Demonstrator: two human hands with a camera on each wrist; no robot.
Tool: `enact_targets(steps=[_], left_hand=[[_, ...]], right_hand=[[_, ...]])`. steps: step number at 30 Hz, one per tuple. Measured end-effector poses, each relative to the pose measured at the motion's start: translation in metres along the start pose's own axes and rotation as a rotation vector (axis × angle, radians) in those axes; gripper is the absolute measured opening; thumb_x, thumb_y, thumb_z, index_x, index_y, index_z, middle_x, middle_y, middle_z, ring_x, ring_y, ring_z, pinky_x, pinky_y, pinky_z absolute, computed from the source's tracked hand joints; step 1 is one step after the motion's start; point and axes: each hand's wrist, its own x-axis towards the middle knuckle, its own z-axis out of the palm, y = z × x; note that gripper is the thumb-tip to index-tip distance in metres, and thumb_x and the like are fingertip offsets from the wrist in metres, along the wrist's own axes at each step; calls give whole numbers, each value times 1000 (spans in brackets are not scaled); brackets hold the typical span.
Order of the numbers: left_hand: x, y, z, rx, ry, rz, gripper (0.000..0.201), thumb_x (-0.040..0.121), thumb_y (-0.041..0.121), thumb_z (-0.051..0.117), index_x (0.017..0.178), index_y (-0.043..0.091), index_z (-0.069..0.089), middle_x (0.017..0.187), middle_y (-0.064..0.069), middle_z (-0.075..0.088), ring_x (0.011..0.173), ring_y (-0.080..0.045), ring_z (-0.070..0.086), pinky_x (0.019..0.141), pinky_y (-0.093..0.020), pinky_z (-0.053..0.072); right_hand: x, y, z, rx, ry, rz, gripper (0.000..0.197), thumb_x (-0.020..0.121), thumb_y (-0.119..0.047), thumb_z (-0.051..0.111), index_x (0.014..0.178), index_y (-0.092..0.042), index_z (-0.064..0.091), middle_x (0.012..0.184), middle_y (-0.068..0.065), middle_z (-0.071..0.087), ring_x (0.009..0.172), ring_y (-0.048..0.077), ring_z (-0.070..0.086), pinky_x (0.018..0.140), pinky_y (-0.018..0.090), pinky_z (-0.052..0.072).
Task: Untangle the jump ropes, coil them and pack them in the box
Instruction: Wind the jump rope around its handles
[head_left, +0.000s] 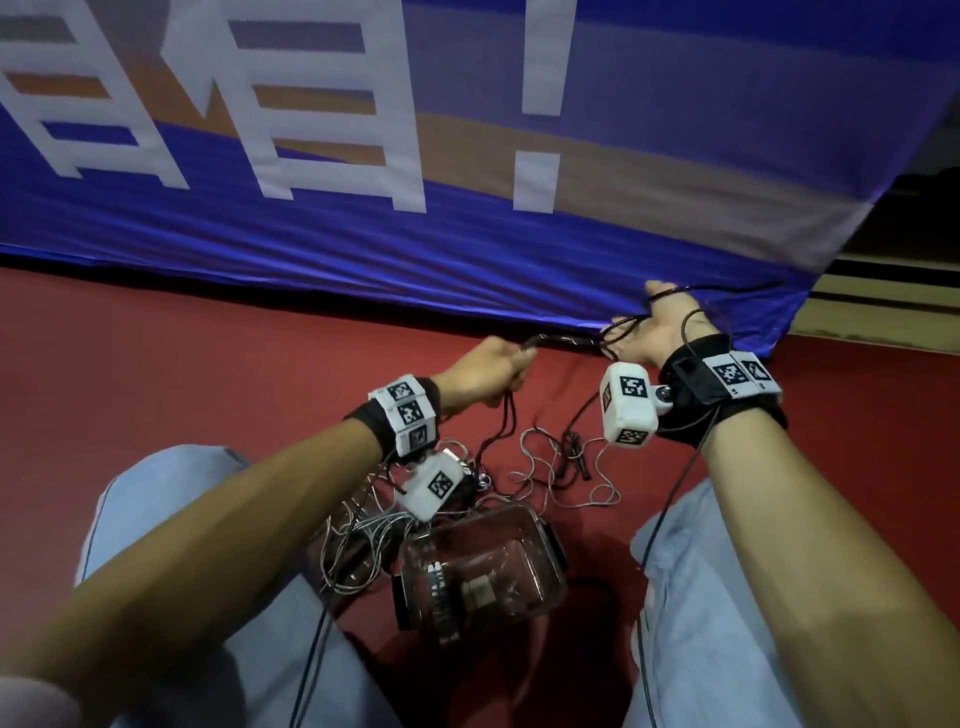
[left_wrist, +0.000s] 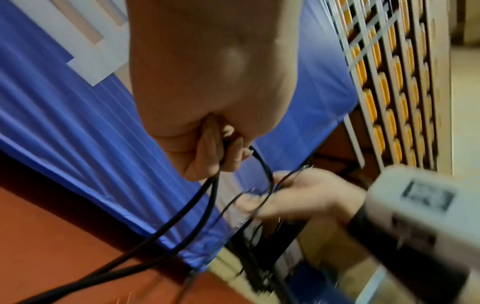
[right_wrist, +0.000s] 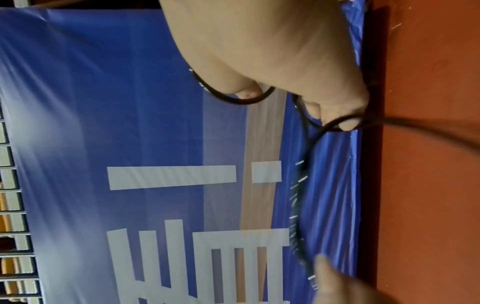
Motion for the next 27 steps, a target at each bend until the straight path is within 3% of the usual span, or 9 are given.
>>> enact_targets(steps=[2, 4, 7, 10, 13, 16, 19, 24, 27], left_hand=[[1, 24, -6, -209, 24, -5, 40, 107, 34, 42, 70, 20, 46, 55, 5, 35, 45, -9, 25, 42, -19, 23], [0, 44, -14, -414, 21, -5, 40, 108, 32, 40, 70, 20, 43, 54, 7, 28, 44, -7, 18, 39, -19, 18], [1, 61, -24, -705, 7, -25, 39, 109, 31, 36, 72, 20, 40, 53, 7, 26, 39, -5, 15, 35, -18, 16], [3, 72, -25, -926, -11, -23, 40, 109, 31, 34, 72, 18, 40, 51, 6, 27, 36, -6, 17, 34, -19, 17], [5, 81, -26, -1068, -42, -13, 40, 110, 31, 34, 73, 17, 41, 51, 6, 29, 34, -7, 19, 33, -18, 20], [2, 90, -24, -1118, -55, 23, 41, 110, 32, 34, 73, 16, 42, 51, 5, 33, 34, -6, 20, 35, -18, 22], [0, 92, -23, -1099, -65, 64, 41, 110, 34, 34, 74, 15, 43, 54, 4, 36, 36, -6, 20, 40, -17, 24], [-2, 94, -27, -1073, -72, 156, 41, 110, 34, 33, 75, 14, 42, 57, 3, 39, 44, -8, 12, 44, -17, 25], [-3, 93, -36, -1077, -33, 192, 41, 110, 35, 33, 76, 13, 43, 60, 2, 40, 40, -5, 20, 42, -17, 27]], right_hand=[[9, -8, -7, 29, 69, 15, 53, 95, -43, 52, 143, -20, 51, 128, -9, 59, 115, 6, 59, 88, 25, 46], [12, -13, -7, 19, 142, -28, 74, 90, -35, 51, 155, -5, 35, 162, 2, 35, 144, 21, 41, 105, 38, 42], [-4, -6, -2, -161, 143, -145, 62, 96, -35, 37, 138, 9, 52, 157, 19, 41, 140, 34, 45, 107, 46, 42], [-21, 2, 2, -382, 85, -240, 70, 106, -39, 16, 107, 6, 70, 135, 22, 61, 117, 32, 62, 97, 43, 47], [-34, 11, 1, -748, 54, -284, 72, 107, -35, 14, 92, 7, 70, 93, 20, 76, 73, 25, 75, 72, 31, 57], [-34, 29, 0, -1140, 47, -228, 69, 110, -31, 16, 74, 7, 60, 49, 12, 65, 35, 16, 61, 40, 16, 38], [-27, 43, 2, -1272, -59, -257, 59, 109, -26, 22, 77, 0, 64, 60, 9, 71, 48, 17, 67, 50, 20, 40], [-35, 60, 17, -1157, -323, -495, 35, 109, -11, 31, 124, -6, 62, 107, 3, 65, 93, 15, 62, 65, 15, 45], [-40, 72, 21, -1073, -444, -411, 40, 112, -24, 27, 114, -2, 60, 105, 18, 72, 90, 31, 71, 68, 24, 47]])
